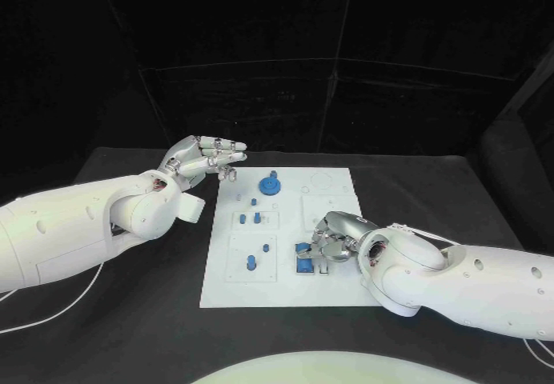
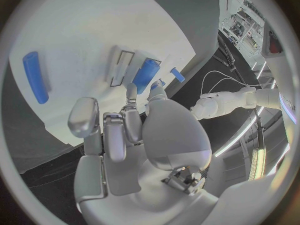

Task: Assemble the parts on the task board

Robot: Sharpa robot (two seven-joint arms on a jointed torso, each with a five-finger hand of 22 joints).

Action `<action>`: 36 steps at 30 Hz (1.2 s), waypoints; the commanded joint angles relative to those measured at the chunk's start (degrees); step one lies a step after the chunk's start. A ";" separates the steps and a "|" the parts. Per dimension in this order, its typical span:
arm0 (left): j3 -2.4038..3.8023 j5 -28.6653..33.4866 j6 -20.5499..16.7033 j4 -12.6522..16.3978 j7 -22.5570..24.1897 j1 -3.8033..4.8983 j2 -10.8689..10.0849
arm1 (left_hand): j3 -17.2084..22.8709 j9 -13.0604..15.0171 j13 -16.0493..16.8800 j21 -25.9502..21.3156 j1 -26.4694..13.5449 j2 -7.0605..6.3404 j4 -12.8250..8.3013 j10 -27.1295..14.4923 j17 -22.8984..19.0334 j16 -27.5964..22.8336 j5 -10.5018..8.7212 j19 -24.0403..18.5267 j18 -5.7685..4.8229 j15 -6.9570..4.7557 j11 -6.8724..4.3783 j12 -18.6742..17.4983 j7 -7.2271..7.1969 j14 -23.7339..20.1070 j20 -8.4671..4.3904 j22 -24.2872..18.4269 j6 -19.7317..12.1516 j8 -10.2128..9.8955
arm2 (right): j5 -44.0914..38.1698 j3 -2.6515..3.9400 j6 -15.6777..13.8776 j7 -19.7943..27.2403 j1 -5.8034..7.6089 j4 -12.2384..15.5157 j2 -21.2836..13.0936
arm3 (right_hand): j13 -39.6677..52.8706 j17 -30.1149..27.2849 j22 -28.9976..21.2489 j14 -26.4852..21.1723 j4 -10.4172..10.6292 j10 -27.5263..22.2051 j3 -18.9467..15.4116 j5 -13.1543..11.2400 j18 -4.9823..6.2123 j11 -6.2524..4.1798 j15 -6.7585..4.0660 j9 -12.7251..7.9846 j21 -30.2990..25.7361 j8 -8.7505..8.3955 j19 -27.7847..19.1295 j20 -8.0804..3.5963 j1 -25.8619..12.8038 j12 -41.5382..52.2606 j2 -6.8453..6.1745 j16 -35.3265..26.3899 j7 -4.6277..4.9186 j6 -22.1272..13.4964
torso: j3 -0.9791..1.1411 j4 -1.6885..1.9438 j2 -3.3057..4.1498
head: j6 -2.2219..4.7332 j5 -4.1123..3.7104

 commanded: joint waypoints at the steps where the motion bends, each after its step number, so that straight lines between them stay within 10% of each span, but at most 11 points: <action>1: 0.04 0.13 0.55 0.06 0.18 0.06 -0.04 | -0.46 -0.08 -0.08 -0.19 -0.45 -0.01 0.04 -0.40 -0.06 -0.19 -0.19 -0.14 0.77 0.04 0.15 0.04 -0.02 -0.39 0.26 -0.06 -0.26 -0.19 | -0.37 0.02 -1.95 2.28 0.07 0.83 -0.77 | 3.54 12.08 -0.04 5.34 -0.36 0.29 -0.15 0.27 -0.72 0.02 -0.30 0.04 -0.02 -0.15 0.19 -0.06 0.56 -0.01 0.08 0.09 -0.01 0.17 | 0.03 -0.03 -0.06 | 0.03 -0.03; 12: 0.04 0.13 0.49 0.01 0.27 0.06 -0.05 | -0.46 -0.08 -0.08 -0.19 -0.45 -0.01 0.04 -0.40 -0.06 -0.19 -0.19 -0.14 0.77 0.04 0.15 0.04 -0.02 -0.39 0.26 -0.06 -0.26 -0.19 | 4.09 0.12 -6.31 9.95 0.60 5.95 -9.60 | 3.63 12.37 -0.18 5.39 -1.24 -0.04 -1.47 3.61 -0.73 2.49 1.70 -3.73 -0.19 -7.14 -0.07 1.54 3.23 -0.25 0.79 0.21 2.96 -5.58 | -0.01 -0.02 -0.23 | 0.27 -0.69; 20: 0.03 0.14 0.47 0.01 0.32 0.05 0.08 | -0.46 -0.08 -0.08 -0.19 -0.45 -0.01 0.04 -0.40 -0.06 -0.19 -0.19 -0.14 0.77 0.04 0.15 0.04 -0.02 -0.39 0.26 -0.06 -0.26 -0.19 | 4.48 0.09 -4.88 8.46 1.08 5.99 -15.78 | 3.81 12.47 0.23 5.41 -2.18 -0.02 -1.63 5.92 -0.74 2.57 1.84 -4.95 0.03 -8.29 0.05 1.83 4.87 -0.11 1.41 0.25 3.03 -4.15 | -0.19 -0.35 -0.34 | 0.34 -1.78; 36: 0.02 0.14 0.50 0.22 0.39 0.05 -0.04 | -0.46 -0.08 -0.08 -0.19 -0.45 -0.01 0.04 -0.40 -0.06 -0.19 -0.19 -0.14 0.77 0.04 0.15 0.04 -0.02 -0.39 0.26 -0.06 -0.26 -0.19 | 1.08 -0.06 0.45 2.20 0.11 3.49 -16.93 | 3.95 12.32 0.36 5.37 -0.68 0.05 -4.51 9.50 -0.72 1.98 1.43 -5.59 0.08 -8.11 0.02 1.57 2.77 -0.07 0.28 0.18 2.25 -0.97 | -0.15 -0.28 -0.29 | 0.07 -3.15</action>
